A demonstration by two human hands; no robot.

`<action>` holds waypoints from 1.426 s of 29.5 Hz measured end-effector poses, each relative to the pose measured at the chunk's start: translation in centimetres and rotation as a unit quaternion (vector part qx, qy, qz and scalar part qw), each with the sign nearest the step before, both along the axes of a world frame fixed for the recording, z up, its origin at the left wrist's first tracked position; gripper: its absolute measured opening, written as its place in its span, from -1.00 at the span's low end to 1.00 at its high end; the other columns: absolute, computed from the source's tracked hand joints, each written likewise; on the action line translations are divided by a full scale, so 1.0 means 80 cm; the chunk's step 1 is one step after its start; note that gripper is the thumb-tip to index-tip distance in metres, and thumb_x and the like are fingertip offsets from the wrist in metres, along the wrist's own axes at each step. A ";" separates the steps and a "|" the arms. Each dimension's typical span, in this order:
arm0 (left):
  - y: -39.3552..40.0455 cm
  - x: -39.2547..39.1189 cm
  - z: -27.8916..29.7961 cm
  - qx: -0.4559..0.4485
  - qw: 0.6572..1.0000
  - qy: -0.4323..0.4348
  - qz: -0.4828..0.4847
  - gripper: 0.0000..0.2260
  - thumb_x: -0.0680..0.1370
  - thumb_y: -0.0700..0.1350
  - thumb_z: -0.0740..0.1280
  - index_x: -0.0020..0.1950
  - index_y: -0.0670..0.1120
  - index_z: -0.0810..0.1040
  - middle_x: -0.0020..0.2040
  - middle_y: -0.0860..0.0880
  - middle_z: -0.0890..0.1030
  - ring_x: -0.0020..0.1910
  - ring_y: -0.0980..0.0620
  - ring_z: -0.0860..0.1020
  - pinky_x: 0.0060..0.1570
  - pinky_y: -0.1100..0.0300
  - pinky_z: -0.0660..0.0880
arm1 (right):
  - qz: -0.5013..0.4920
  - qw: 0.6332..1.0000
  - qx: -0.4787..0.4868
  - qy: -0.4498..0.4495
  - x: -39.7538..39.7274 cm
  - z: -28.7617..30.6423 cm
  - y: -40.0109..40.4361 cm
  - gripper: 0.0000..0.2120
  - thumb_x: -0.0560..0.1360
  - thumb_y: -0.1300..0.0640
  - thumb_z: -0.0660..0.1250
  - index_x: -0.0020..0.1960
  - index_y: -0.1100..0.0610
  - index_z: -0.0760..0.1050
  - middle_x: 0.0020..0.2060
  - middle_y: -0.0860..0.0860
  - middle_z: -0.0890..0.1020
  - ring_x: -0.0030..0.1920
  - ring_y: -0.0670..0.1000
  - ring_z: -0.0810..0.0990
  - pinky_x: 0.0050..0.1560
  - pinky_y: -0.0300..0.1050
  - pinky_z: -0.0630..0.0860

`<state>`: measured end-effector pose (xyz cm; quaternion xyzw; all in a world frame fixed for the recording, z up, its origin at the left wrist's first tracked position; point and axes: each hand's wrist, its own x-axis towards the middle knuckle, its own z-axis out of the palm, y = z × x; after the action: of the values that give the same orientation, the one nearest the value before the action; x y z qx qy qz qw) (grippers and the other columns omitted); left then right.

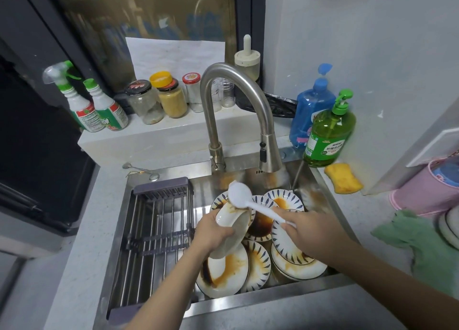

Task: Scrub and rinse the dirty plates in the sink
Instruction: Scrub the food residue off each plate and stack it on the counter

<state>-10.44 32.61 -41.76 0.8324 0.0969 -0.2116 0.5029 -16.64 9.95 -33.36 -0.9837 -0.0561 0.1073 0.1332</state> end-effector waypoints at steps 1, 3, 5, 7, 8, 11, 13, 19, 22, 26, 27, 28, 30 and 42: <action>0.001 0.000 0.002 -0.016 1.000 -0.001 0.011 -0.64 0.38 -0.31 0.44 0.14 -0.09 0.57 -0.08 0.01 0.61 -0.04 -0.05 0.56 -0.20 0.20 0.47 | 0.015 1.000 0.004 -0.006 -0.007 0.000 0.008 -0.57 0.64 -0.06 0.04 0.49 -0.24 0.11 -0.37 -0.10 0.46 -0.45 -0.13 0.36 -0.47 -0.35 0.24; 0.003 0.002 0.005 -0.043 0.999 -0.004 0.029 -0.68 0.41 -0.35 0.41 0.10 -0.07 0.55 -0.13 0.07 0.58 -0.12 0.03 0.54 -0.28 0.27 0.42 | 0.026 1.000 -0.004 -0.014 -0.006 -0.002 0.012 -0.56 0.63 -0.06 0.05 0.49 -0.24 0.11 -0.36 -0.08 0.49 -0.45 -0.13 0.35 -0.44 -0.32 0.27; 0.006 0.003 0.006 -0.068 0.997 -0.001 0.043 -0.70 0.41 -0.34 0.41 0.04 -0.03 0.52 -0.13 0.09 0.57 -0.16 0.10 0.53 -0.29 0.27 0.42 | -0.019 1.000 -0.005 -0.003 0.007 -0.003 0.005 -0.57 0.64 -0.04 0.05 0.49 -0.22 0.14 -0.41 -0.08 0.44 -0.44 -0.14 0.37 -0.44 -0.28 0.29; 0.008 0.002 0.009 -0.097 0.994 0.011 0.057 -0.72 0.39 -0.32 0.43 0.01 -0.03 0.54 -0.11 0.02 0.61 -0.15 0.06 0.55 -0.25 0.22 0.47 | -0.023 1.000 0.008 -0.002 0.004 -0.003 0.005 -0.57 0.64 -0.03 0.05 0.50 -0.20 0.13 -0.41 -0.09 0.42 -0.44 -0.14 0.36 -0.44 -0.29 0.27; 0.009 0.001 0.010 -0.116 0.990 0.020 0.073 -0.71 0.35 -0.28 0.44 0.01 -0.04 0.56 -0.07 -0.04 0.63 -0.11 0.00 0.58 -0.19 0.16 0.52 | -0.010 1.000 0.024 -0.005 -0.004 -0.003 0.010 -0.57 0.64 -0.03 0.05 0.49 -0.21 0.13 -0.39 -0.09 0.44 -0.45 -0.14 0.34 -0.44 -0.31 0.26; 0.017 0.000 0.009 -0.169 0.979 0.038 0.109 -0.53 0.16 -0.15 0.43 0.06 -0.08 0.58 0.02 -0.15 0.66 0.02 -0.17 0.61 0.04 -0.09 0.55 | -0.009 0.999 0.032 -0.002 -0.005 -0.005 0.013 -0.58 0.64 -0.03 0.07 0.48 -0.21 0.16 -0.39 -0.11 0.44 -0.44 -0.15 0.36 -0.42 -0.33 0.28; 0.021 -0.001 0.005 -0.195 0.972 0.043 0.120 -0.46 0.09 -0.12 0.46 0.07 -0.11 0.59 0.02 -0.17 0.67 0.03 -0.20 0.61 0.08 -0.14 0.54 | -0.048 0.998 0.025 0.015 0.003 -0.002 0.006 -0.58 0.64 -0.01 0.06 0.49 -0.18 0.18 -0.43 -0.12 0.40 -0.43 -0.16 0.38 -0.39 -0.30 0.33; 0.024 0.002 0.011 -0.226 0.965 0.047 0.126 -0.45 0.08 -0.14 0.47 0.07 -0.14 0.59 0.01 -0.18 0.67 0.01 -0.18 0.61 0.11 -0.15 0.52 | -0.014 0.999 0.041 0.012 -0.003 0.005 0.017 -0.59 0.64 0.00 0.06 0.47 -0.18 0.19 -0.35 -0.06 0.53 -0.41 -0.13 0.43 -0.43 -0.30 0.36; 0.025 0.003 0.011 -0.245 0.958 0.049 0.140 -0.49 0.12 -0.18 0.46 0.08 -0.13 0.60 0.01 -0.16 0.67 0.02 -0.19 0.61 0.10 -0.13 0.55 | -0.053 0.997 0.044 0.024 0.007 0.008 0.019 -0.58 0.64 0.02 0.05 0.49 -0.17 0.17 -0.39 -0.08 0.48 -0.45 -0.14 0.40 -0.49 -0.32 0.33; 0.027 0.006 0.008 -0.261 0.952 0.048 0.151 -0.49 0.19 -0.24 0.42 0.15 -0.18 0.58 0.03 -0.18 0.67 0.04 -0.19 0.61 0.09 -0.08 0.54 | -0.005 0.999 0.051 -0.005 -0.008 0.006 0.038 -0.57 0.64 -0.01 0.06 0.49 -0.22 0.14 -0.28 -0.03 0.58 -0.37 -0.10 0.47 -0.38 -0.25 0.40; 0.029 0.007 0.006 -0.268 0.950 0.049 0.152 -0.49 0.19 -0.25 0.42 0.16 -0.18 0.58 0.04 -0.18 0.67 0.05 -0.20 0.61 0.09 -0.08 0.54 | -0.021 0.999 0.044 0.004 0.004 0.005 0.033 -0.58 0.64 0.00 0.06 0.48 -0.20 0.17 -0.31 -0.05 0.55 -0.41 -0.12 0.43 -0.43 -0.27 0.35; 0.030 0.006 0.005 -0.273 0.948 0.051 0.155 -0.49 0.19 -0.25 0.42 0.15 -0.18 0.58 0.05 -0.19 0.66 0.06 -0.22 0.61 0.09 -0.09 0.55 | -0.048 0.998 0.041 0.019 0.012 0.005 0.026 -0.58 0.64 0.00 0.06 0.48 -0.19 0.17 -0.35 -0.07 0.50 -0.43 -0.14 0.39 -0.48 -0.31 0.29; 0.032 0.003 0.002 -0.291 0.939 0.062 0.171 -0.49 0.20 -0.26 0.42 0.16 -0.19 0.57 0.09 -0.22 0.65 0.07 -0.22 0.60 0.06 -0.08 0.56 | -0.074 0.996 0.046 0.011 0.011 0.007 0.019 -0.57 0.64 -0.01 0.07 0.49 -0.20 0.15 -0.38 -0.10 0.46 -0.45 -0.15 0.38 -0.50 -0.35 0.24; 0.037 0.022 0.016 -0.474 0.854 0.117 0.181 -0.48 0.38 -0.26 0.44 0.31 -0.34 0.44 0.05 -0.28 0.65 -0.05 -0.16 0.67 -0.20 -0.03 0.63 | -0.010 0.993 0.090 0.074 -0.007 -0.001 0.019 -0.61 0.63 -0.02 0.10 0.44 -0.22 0.25 -0.22 -0.09 0.56 -0.37 -0.14 0.40 -0.40 -0.34 0.29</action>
<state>-8.65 35.58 -40.46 0.4301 0.1917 -0.2334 0.8507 -17.16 11.43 -33.46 -0.9576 -0.0459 0.1730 0.2256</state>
